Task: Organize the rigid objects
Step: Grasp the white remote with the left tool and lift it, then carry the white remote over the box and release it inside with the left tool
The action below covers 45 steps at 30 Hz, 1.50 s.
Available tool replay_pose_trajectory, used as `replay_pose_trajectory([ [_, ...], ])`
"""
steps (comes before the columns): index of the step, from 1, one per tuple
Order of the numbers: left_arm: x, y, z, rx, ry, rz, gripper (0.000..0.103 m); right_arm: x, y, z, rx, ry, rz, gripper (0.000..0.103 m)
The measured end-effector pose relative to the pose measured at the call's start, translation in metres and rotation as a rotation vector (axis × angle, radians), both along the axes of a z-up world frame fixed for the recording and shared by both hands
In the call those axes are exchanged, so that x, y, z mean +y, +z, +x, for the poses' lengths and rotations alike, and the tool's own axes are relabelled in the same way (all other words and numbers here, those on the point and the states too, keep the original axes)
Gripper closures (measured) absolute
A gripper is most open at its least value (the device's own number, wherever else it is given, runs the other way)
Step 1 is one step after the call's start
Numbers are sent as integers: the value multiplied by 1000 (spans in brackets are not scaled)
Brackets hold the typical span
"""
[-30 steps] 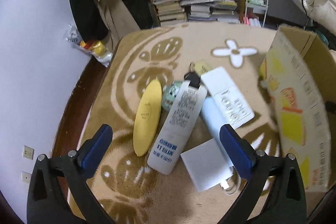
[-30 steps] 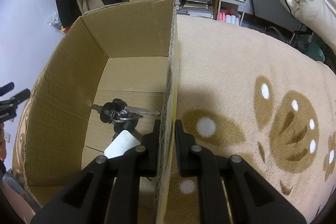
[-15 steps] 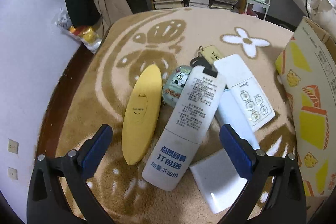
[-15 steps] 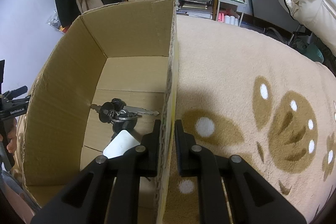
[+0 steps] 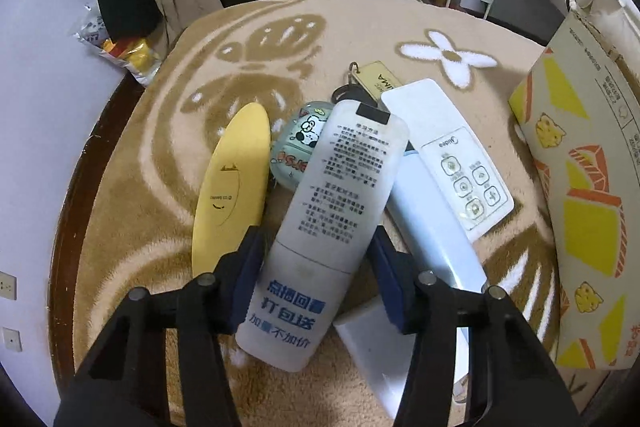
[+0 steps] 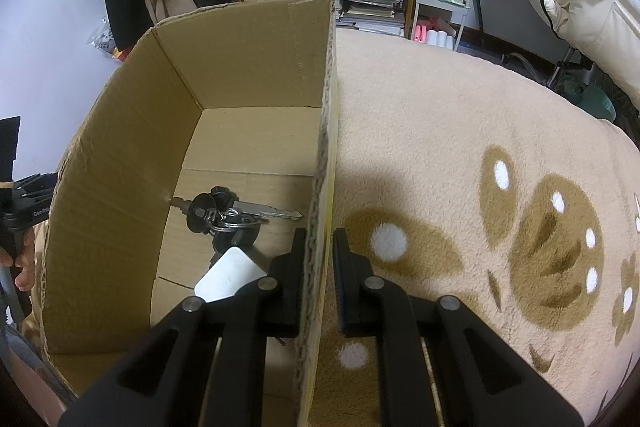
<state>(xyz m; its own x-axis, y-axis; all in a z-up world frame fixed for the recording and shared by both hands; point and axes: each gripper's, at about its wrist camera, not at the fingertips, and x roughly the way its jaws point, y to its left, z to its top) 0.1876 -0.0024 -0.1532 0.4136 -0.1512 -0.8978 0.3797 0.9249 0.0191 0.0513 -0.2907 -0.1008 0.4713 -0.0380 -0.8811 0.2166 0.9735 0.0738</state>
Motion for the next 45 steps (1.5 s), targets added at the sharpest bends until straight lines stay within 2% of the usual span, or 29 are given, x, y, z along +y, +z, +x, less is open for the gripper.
replay_pose_trajectory([
  [6,5,-2,5,46,20,-69,52,-3,-1,0,0,2,4,90],
  [14,0,-13,13,51,31,-65,51,-1,-1,0,0,3,6,90],
  [18,-6,-13,15,61,18,-17,53,0,-2,1,0,5,6,90],
  [20,-6,-10,16,74,21,-10,57,1,-3,1,0,5,7,90],
  [26,-8,1,9,44,19,49,62,1,-4,2,-3,5,17,90],
  [32,3,24,3,26,70,3,63,1,-4,1,-3,7,21,90],
  [36,6,35,-3,8,104,22,63,1,-4,2,-3,7,23,90],
  [40,2,49,-14,-36,85,60,64,2,-5,1,-4,8,22,90],
  [45,1,67,-24,-73,86,42,64,2,-5,1,-4,9,19,90],
])
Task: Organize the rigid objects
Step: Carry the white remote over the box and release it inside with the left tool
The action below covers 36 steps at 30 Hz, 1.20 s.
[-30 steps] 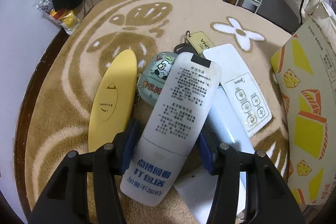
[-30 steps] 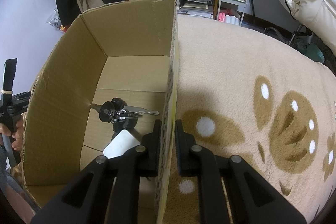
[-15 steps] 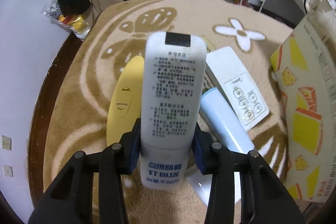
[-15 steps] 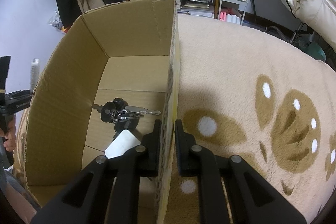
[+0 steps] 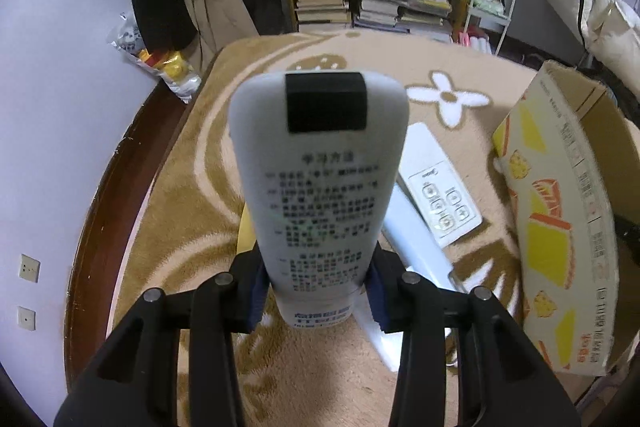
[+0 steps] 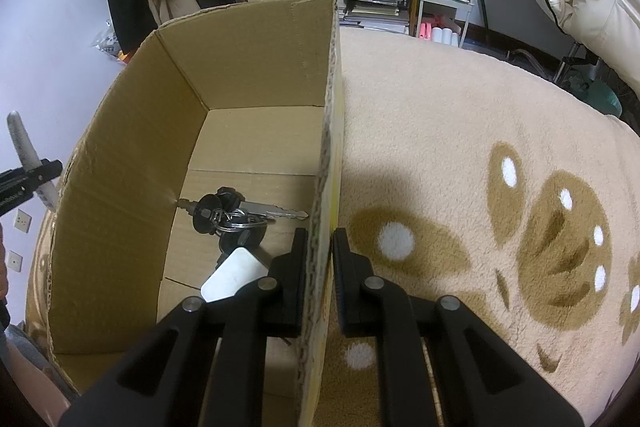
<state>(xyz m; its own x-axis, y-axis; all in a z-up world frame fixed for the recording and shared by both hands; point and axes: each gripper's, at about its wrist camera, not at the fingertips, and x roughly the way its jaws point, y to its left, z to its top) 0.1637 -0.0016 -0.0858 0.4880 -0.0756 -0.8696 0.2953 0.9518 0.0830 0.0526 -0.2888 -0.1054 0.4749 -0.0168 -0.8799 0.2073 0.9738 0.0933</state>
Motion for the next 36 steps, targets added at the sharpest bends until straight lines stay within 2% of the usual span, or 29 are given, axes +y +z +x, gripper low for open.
replay_pose_trajectory([
  [4,-4,16,-6,-22,-11,-14,64,0,0,0,0,0,1,90],
  [14,-39,71,-43,-141,-99,-42,64,0,0,0,0,-1,2,90],
  [18,-56,87,-50,-125,-126,-92,64,0,0,0,0,-1,2,90],
  [22,-71,102,-60,-149,-151,-76,64,1,0,0,-1,-1,2,90],
  [28,-94,126,-78,-176,-195,-99,64,2,1,0,-2,4,-8,90],
  [36,-123,131,-90,-139,-218,-168,64,2,1,0,-2,4,-7,90],
])
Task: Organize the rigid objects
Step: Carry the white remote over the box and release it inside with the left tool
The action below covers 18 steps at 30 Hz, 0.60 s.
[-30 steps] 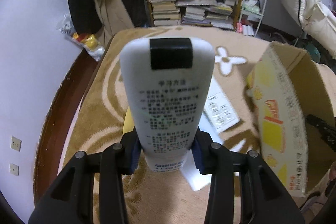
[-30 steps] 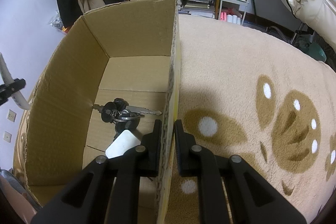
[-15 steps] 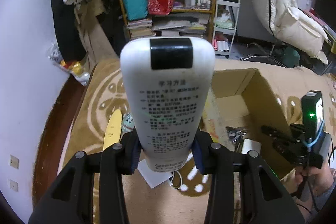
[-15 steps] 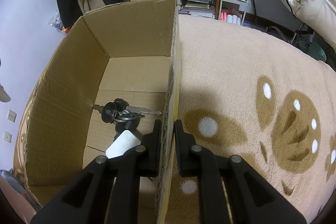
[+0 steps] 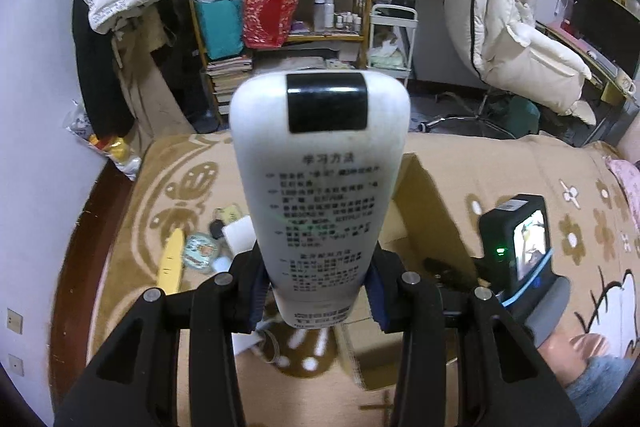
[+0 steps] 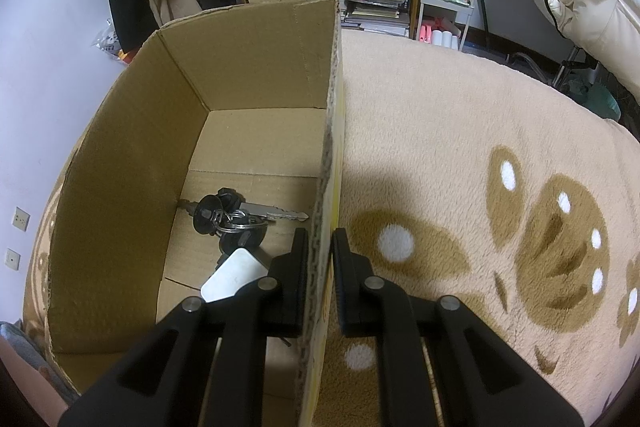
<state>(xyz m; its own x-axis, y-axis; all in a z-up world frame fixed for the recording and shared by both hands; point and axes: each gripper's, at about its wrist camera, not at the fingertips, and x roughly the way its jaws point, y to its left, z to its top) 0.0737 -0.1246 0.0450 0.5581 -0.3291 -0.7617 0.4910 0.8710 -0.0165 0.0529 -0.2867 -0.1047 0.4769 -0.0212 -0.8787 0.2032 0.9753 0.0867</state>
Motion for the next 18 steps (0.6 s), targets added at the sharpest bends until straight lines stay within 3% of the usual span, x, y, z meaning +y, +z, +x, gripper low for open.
replay_pose_trajectory([
  [5,-19,-16,-3,66,-15,-19,64,0,0,0,-1,0,-1,90],
  [10,-33,-36,-9,95,-57,6,64,0,1,-1,-3,-4,11,90],
  [18,-45,-74,0,214,-58,21,64,0,1,-1,-3,-3,11,90],
])
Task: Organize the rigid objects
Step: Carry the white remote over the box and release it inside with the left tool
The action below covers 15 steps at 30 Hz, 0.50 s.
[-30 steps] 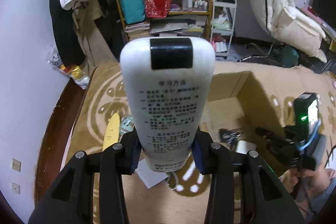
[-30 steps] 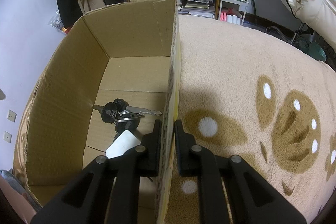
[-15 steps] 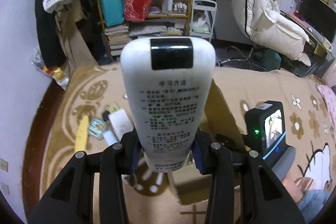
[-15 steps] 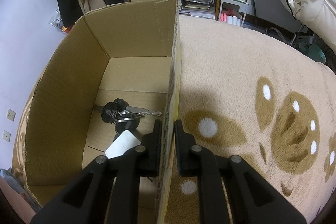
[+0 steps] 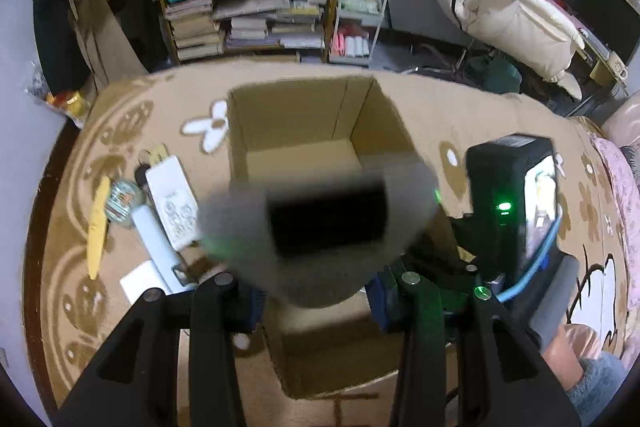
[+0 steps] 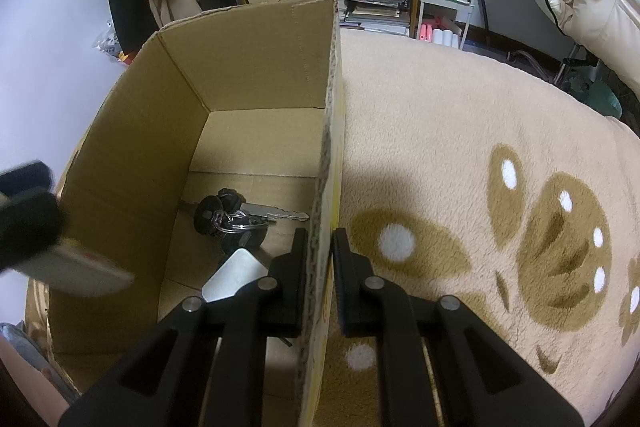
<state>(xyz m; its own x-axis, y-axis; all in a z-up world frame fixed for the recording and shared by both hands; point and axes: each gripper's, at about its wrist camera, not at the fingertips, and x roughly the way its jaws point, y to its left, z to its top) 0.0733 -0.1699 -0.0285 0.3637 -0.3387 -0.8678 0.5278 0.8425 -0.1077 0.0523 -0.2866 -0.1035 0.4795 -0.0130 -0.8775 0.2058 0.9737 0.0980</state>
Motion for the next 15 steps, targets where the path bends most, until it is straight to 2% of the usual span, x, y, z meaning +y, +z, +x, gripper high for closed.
replay_pose_trajectory([
  [5,-5,-18,7,-14,46,68,65,0,0,0,0,3,-1,90],
  [11,-6,-7,9,-55,30,79,63,-2,-1,2,-1,7,9,90],
  [13,-5,-1,11,-68,24,84,56,-1,-1,2,0,7,8,90],
  [14,-3,2,10,-81,23,85,47,-1,-1,2,0,8,7,90],
  [15,-2,4,10,-92,25,84,44,-2,-1,2,-1,7,8,90],
])
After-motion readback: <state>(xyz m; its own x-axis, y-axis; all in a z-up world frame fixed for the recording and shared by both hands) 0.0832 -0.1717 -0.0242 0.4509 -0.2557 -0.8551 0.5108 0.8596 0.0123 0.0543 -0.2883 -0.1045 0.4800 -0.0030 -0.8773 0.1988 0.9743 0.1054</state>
